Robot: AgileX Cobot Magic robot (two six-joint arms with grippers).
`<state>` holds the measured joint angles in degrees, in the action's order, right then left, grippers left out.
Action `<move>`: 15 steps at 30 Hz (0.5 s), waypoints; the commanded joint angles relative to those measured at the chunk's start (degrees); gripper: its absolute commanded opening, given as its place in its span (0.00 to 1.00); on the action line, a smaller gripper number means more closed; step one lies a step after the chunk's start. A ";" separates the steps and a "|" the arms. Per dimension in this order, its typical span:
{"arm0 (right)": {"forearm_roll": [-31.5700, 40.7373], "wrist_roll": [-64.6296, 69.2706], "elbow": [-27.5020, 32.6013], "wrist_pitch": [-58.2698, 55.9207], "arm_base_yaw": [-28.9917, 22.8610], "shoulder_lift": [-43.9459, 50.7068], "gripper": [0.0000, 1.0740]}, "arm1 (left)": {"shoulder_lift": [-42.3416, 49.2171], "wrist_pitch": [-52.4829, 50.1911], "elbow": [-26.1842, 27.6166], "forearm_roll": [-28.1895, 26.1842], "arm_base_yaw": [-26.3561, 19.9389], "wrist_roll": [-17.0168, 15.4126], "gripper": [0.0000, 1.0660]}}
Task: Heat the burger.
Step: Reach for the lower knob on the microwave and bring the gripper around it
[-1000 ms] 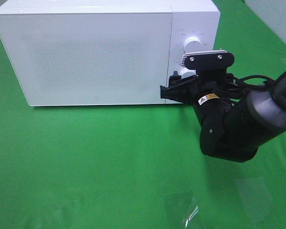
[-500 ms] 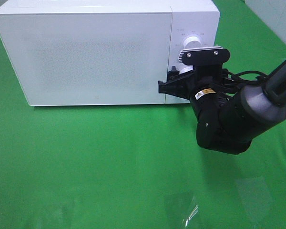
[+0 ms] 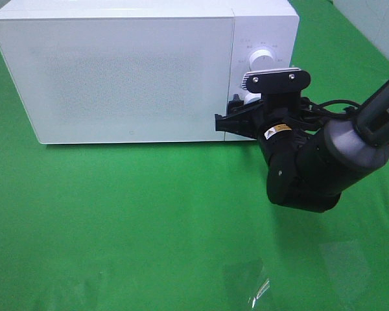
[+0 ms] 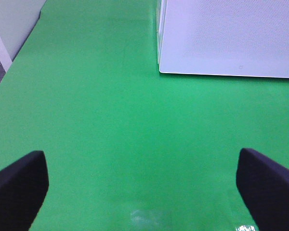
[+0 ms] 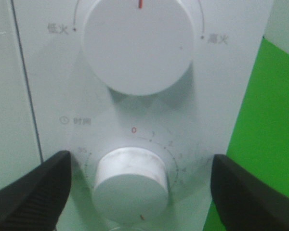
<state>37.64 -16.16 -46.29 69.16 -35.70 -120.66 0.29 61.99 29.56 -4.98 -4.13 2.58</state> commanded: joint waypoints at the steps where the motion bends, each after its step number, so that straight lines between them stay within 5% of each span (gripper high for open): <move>1: -3.27 0.11 -1.49 0.86 0.80 -0.23 0.68 | 0.92 -0.63 0.00 -0.11 -0.06 -0.17 0.92; 11: -3.38 2.41 -1.49 -0.29 0.80 -0.23 0.36 | 0.92 -0.63 0.00 -0.11 -0.06 -0.17 0.92; 13: -5.21 2.92 -1.49 -0.97 0.80 -0.23 0.16 | 0.92 -0.63 0.00 -0.11 -0.06 -0.17 0.92; 15: -6.47 2.92 -1.49 -0.86 0.80 -0.23 0.09 | 0.92 -0.63 0.00 -0.11 -0.06 -0.17 0.92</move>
<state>36.10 -13.41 -46.29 67.67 -35.64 -120.66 0.29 61.99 29.56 -4.98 -4.13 2.58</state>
